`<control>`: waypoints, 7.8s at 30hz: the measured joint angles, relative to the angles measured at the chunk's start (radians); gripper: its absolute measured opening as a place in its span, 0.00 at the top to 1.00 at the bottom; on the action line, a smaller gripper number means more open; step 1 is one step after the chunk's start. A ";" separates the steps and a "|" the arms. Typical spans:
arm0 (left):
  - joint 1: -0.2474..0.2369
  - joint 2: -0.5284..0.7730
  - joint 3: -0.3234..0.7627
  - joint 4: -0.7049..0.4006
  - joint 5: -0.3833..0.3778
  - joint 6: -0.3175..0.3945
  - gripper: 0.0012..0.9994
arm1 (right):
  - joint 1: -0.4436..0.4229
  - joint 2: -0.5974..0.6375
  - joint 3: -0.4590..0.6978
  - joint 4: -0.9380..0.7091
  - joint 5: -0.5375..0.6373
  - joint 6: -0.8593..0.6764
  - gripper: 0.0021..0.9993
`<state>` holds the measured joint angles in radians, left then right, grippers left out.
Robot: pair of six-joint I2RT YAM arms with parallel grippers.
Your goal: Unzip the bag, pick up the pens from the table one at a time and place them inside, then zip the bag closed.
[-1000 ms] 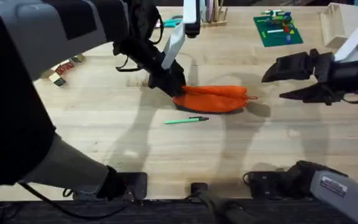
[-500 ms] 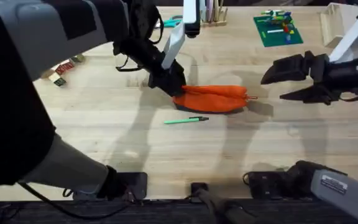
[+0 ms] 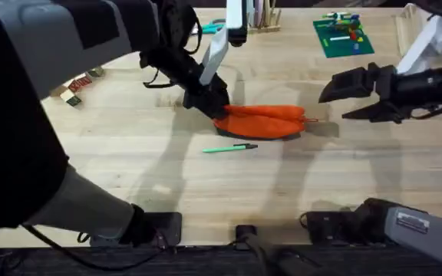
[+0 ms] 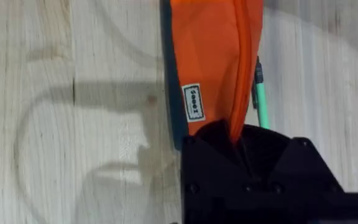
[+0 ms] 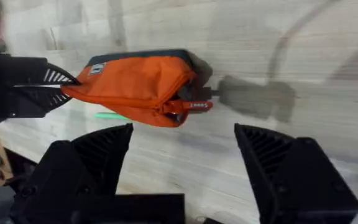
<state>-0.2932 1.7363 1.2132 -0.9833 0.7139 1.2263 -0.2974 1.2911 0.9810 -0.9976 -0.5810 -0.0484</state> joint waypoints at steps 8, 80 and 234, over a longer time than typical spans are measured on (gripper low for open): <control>0.000 0.000 0.000 0.001 0.000 0.000 0.96 | 0.000 0.097 0.000 -0.002 -0.065 -0.086 0.00; 0.001 0.000 0.000 0.015 -0.003 0.000 0.96 | 0.661 0.125 0.064 0.491 -0.168 0.008 0.97; 0.240 -0.187 0.111 -0.023 0.004 0.024 0.01 | 0.706 0.226 0.202 0.090 0.183 -0.625 0.00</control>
<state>-0.0536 1.5490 1.3239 -1.0061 0.7179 1.2507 0.4084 1.5169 1.1828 -0.9071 -0.3977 -0.6734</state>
